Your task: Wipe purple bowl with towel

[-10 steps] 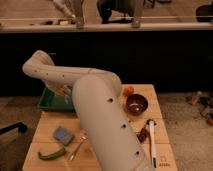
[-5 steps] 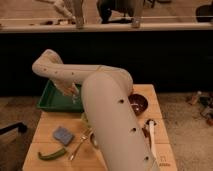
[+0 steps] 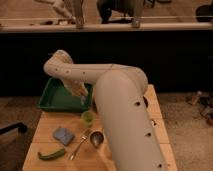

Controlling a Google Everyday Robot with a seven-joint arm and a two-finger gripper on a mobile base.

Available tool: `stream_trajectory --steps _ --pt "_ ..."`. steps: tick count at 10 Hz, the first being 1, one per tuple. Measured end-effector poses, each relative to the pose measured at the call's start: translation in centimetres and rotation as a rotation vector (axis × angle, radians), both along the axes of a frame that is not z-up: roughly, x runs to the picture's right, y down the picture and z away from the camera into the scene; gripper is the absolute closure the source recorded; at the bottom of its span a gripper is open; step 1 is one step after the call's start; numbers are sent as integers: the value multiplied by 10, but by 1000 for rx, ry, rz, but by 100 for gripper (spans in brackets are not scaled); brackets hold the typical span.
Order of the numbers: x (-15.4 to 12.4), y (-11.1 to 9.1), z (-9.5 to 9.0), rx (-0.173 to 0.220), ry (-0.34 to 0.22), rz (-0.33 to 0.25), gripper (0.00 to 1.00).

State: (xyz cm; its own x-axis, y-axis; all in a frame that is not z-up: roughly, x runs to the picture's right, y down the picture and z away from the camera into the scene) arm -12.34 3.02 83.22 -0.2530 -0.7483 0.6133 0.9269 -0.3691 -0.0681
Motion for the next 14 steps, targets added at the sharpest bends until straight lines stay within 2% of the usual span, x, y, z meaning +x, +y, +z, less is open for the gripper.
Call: stream_trajectory --steps 2,8,10,14 --pt "21 6 -2 -3 26 35 100" --pt "14 7 -4 -3 17 30 100" --pt "15 7 0 -11 29 49 100" --pt "56 8 7 -20 102 133 100"
